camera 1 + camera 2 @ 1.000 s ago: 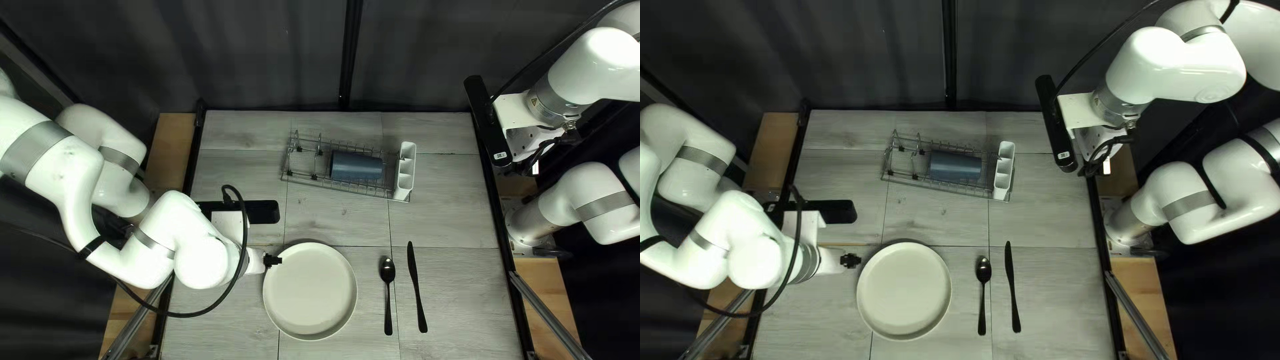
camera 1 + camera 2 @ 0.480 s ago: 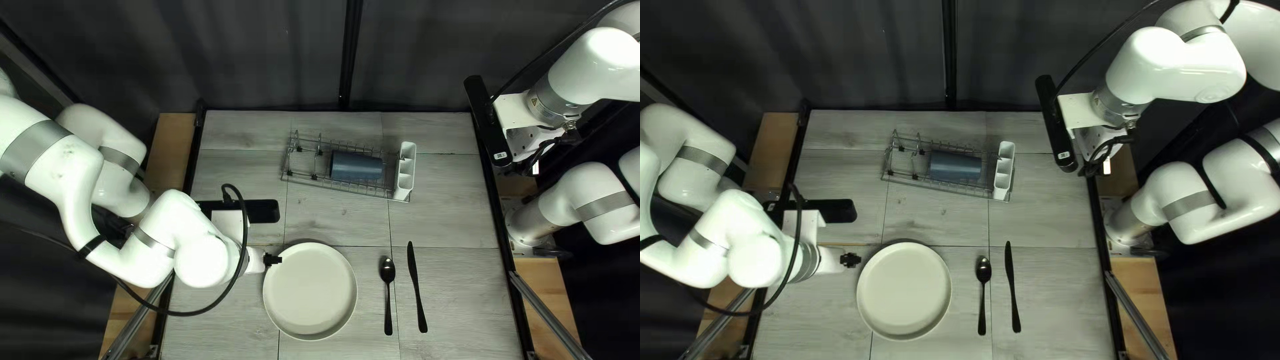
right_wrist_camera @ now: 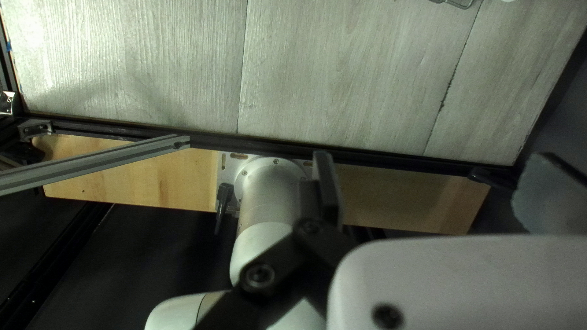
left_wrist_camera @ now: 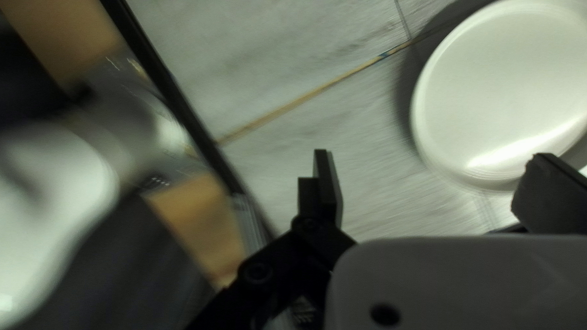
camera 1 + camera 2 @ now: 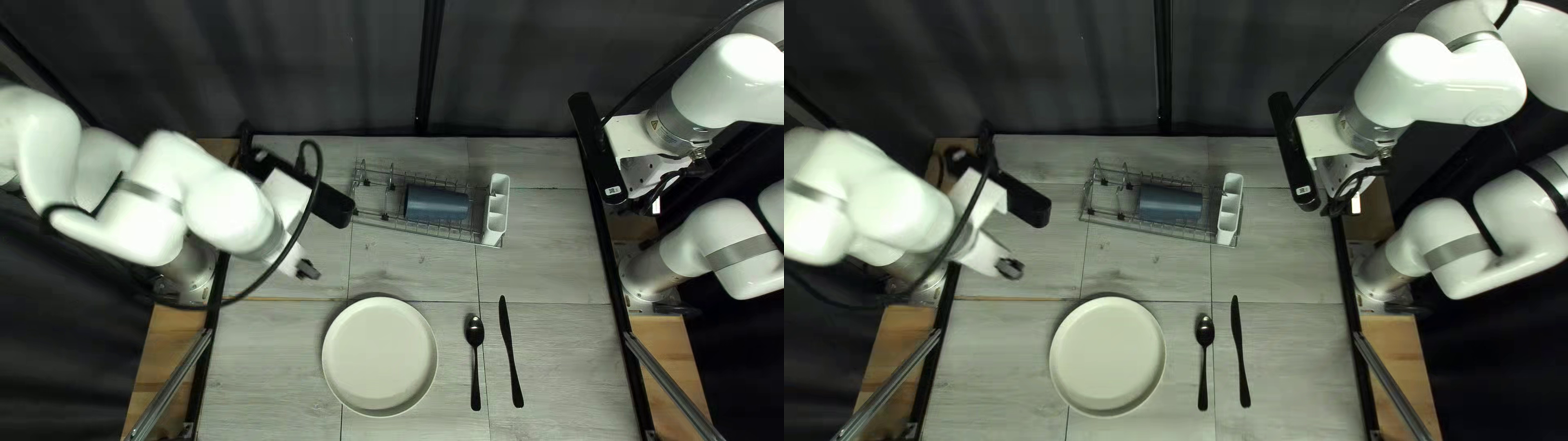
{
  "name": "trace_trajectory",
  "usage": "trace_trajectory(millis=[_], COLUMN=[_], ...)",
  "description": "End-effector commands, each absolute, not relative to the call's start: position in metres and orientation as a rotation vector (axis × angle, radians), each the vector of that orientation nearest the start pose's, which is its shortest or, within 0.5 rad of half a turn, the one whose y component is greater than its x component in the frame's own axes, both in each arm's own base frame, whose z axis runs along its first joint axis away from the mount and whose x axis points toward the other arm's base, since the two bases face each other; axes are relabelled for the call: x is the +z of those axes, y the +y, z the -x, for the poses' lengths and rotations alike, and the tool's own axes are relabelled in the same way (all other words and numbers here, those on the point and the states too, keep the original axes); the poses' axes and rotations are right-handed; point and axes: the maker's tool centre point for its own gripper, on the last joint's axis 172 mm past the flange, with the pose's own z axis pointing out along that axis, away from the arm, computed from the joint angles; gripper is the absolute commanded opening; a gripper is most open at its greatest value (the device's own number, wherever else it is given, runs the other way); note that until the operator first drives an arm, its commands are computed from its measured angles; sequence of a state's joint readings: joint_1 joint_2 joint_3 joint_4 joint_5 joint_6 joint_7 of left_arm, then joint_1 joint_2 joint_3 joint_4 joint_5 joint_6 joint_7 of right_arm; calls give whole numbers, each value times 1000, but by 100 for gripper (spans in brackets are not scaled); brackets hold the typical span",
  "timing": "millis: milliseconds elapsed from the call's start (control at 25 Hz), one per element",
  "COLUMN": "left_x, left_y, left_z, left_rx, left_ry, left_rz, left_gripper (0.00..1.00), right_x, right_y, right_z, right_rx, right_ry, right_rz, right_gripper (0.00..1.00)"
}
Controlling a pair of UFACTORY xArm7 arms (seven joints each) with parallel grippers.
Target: Pick up and place plate onto table. Place down one fork to the left of the plate. Place spoon and knife to the right of the plate. Place cup above the knife and spoon
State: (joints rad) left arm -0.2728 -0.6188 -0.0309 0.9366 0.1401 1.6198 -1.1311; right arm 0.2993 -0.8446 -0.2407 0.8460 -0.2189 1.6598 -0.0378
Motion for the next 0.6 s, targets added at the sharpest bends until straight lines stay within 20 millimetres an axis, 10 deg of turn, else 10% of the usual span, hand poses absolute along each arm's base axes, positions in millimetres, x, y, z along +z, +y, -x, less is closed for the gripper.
trace_trajectory(millis=[40,600], left_x=[353,400], left_y=[-38,-9], left_z=[-261,-216], left_rx=[-100,-277], left_ry=[-1134,-729], left_rz=[2754,2920], left_gripper=[100,100], right_x=[343,343], right_y=[-42,-42], right_z=[-239,-239], right_rx=[-26,-26], right_ry=[-243,-243], right_rz=[3170,3170], right_gripper=[100,100])
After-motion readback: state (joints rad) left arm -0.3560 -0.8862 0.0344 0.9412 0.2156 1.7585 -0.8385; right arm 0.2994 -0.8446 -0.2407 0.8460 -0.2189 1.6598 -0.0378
